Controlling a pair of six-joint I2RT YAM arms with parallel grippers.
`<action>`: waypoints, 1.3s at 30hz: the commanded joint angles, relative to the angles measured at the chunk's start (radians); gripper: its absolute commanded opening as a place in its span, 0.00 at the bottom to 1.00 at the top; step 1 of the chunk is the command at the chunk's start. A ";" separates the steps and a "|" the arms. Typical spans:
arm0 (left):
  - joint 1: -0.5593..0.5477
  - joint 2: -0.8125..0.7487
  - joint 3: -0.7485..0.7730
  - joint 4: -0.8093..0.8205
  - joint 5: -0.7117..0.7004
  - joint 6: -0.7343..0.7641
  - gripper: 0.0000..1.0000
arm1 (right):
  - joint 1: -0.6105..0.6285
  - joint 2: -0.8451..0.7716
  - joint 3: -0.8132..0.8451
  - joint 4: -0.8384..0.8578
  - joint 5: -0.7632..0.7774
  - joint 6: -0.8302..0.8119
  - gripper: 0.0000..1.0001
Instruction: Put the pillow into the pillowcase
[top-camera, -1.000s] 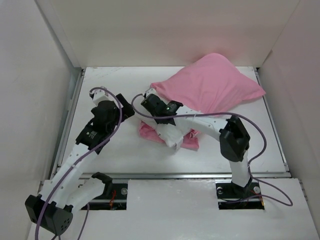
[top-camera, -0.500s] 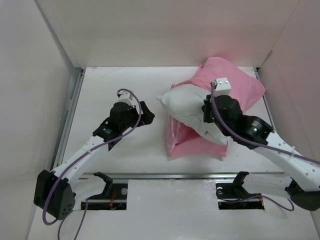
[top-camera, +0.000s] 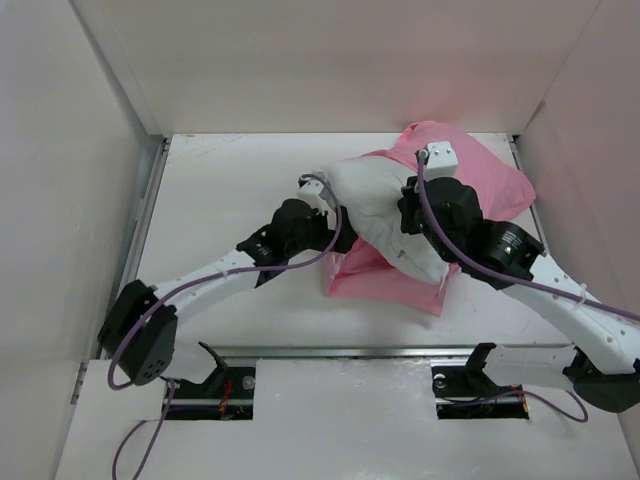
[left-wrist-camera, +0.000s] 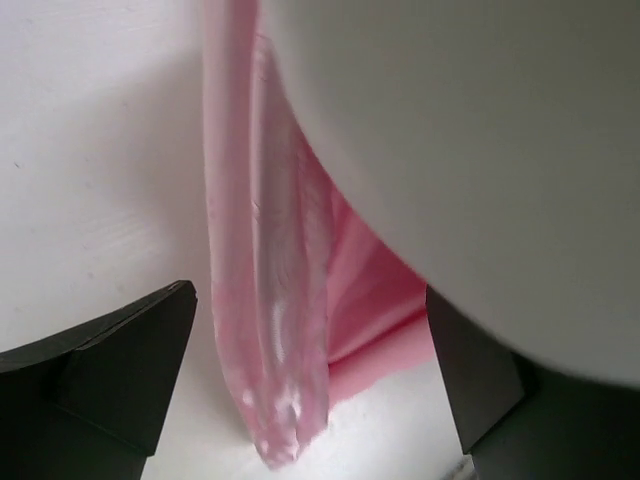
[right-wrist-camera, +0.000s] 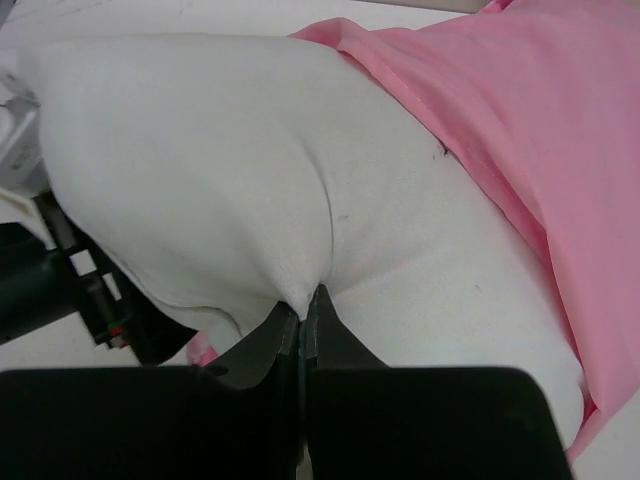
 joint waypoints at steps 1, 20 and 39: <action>-0.001 0.125 0.053 0.037 -0.066 0.025 1.00 | 0.000 -0.049 0.057 0.100 0.042 -0.005 0.00; 0.076 0.026 0.025 0.123 -0.125 0.026 0.00 | 0.000 -0.021 0.017 0.088 0.056 -0.005 0.00; 0.188 -0.471 -0.037 -0.392 -0.447 -0.127 0.00 | -0.257 0.499 -0.006 0.131 0.165 0.218 0.00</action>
